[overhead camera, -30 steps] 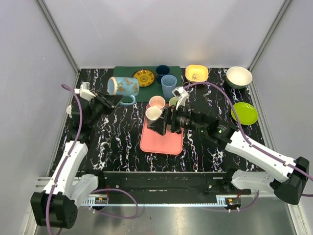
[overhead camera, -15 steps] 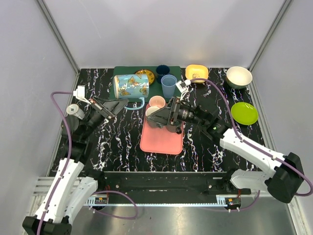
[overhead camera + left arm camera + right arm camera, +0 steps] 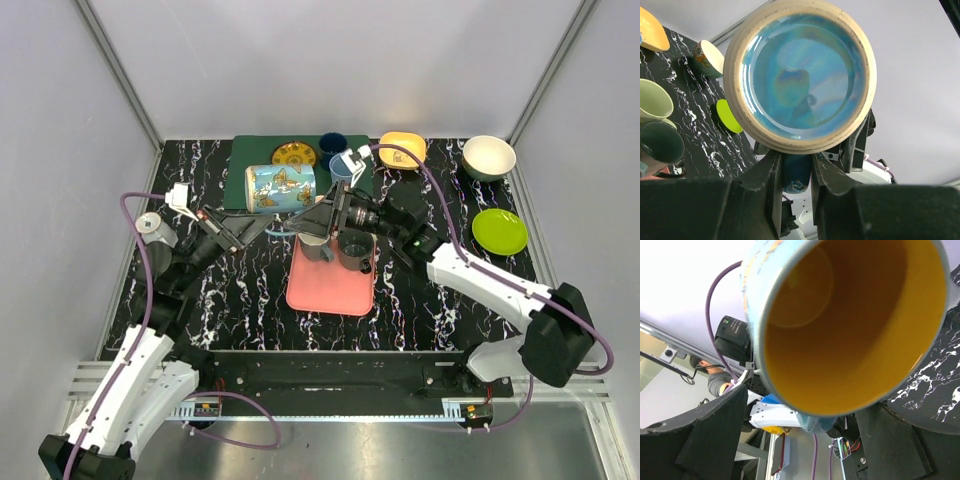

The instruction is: Turn the mug right side up

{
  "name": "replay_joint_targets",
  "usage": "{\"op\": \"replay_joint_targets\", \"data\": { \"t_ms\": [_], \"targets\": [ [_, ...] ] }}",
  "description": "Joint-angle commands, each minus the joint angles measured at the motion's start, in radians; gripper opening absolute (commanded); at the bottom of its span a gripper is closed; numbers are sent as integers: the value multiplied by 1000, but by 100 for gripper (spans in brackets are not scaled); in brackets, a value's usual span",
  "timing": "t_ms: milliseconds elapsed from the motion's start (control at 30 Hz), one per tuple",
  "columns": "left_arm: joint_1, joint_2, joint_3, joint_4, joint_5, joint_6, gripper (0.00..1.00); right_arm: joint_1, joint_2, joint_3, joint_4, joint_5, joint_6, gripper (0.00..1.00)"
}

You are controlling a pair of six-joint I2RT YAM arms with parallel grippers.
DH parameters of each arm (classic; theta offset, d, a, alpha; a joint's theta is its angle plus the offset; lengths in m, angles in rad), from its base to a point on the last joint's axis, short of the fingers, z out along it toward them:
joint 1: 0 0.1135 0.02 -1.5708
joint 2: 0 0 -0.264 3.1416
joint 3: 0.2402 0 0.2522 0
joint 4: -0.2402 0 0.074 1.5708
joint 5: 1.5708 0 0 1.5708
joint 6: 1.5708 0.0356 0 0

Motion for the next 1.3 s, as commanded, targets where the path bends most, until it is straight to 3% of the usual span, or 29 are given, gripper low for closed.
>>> {"op": "replay_joint_targets", "data": {
  "t_ms": [0,100,233,333,367,433,467,600,633,767,800,867,967,1100,1233,1267],
  "targets": [
    [-50,-17,17,187,16,-3,0,-13,43,64,128,-14,45,86],
    [-77,-11,14,190,16,7,0,-21,72,61,207,-13,97,77],
    [-97,-8,15,178,16,24,0,-30,121,81,280,-40,166,47],
    [-98,-8,15,167,22,35,0,-28,143,101,316,-71,186,34],
    [-100,-8,15,160,22,37,0,-28,146,103,320,-77,186,25],
    [-100,-11,14,155,16,44,0,-30,152,113,327,-108,192,15],
    [-98,-11,14,147,16,47,0,-31,155,116,331,-119,194,0],
    [-98,-20,22,69,-21,73,0,-31,141,109,345,-178,197,0],
    [-98,-26,35,40,-45,92,20,-33,114,98,322,-183,165,0],
    [-97,-32,89,-124,-93,196,65,-39,-18,81,33,-125,-48,0],
    [-97,-32,112,-153,-107,213,70,-44,-67,90,-121,-107,-94,0],
    [-97,-34,130,-228,-147,254,76,-44,-110,119,-253,-50,-223,0],
    [-95,-40,164,-321,-200,311,79,-44,-182,179,-592,68,-373,0],
    [-95,-72,219,-504,-321,414,80,-28,-227,293,-907,234,-562,0],
    [-95,-141,232,-675,-476,481,80,108,-230,324,-1124,520,-751,0],
    [-95,-150,227,-682,-507,489,80,129,-235,313,-1138,529,-752,0]
  ]
}}
